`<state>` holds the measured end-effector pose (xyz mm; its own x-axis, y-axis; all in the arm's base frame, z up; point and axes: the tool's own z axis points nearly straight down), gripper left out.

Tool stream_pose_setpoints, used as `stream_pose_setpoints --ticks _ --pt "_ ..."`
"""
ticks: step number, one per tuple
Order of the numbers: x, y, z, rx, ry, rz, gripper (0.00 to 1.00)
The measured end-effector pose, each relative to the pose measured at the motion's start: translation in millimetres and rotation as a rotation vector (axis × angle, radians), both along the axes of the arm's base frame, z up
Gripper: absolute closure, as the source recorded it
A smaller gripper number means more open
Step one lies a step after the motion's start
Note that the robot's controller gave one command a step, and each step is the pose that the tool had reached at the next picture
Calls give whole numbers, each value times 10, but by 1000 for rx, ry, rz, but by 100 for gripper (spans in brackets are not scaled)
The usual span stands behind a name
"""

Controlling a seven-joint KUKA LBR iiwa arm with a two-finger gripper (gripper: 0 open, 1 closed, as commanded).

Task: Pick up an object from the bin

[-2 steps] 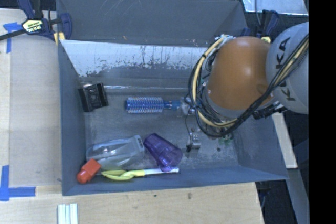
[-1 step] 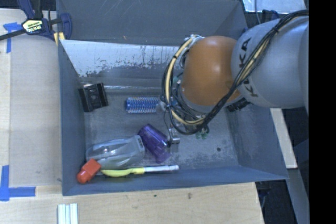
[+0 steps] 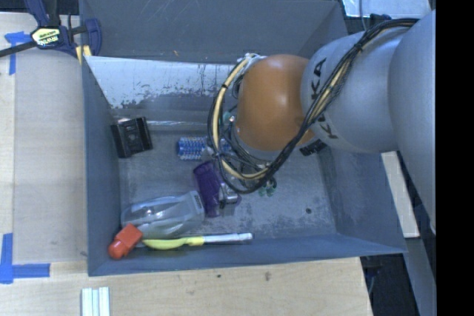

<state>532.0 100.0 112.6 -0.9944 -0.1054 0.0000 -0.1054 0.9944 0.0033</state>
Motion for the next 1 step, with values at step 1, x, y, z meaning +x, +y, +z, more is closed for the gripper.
stream_pose_setpoints --ticks 1 --pt "213 -65 -299 0 -2 42 100"
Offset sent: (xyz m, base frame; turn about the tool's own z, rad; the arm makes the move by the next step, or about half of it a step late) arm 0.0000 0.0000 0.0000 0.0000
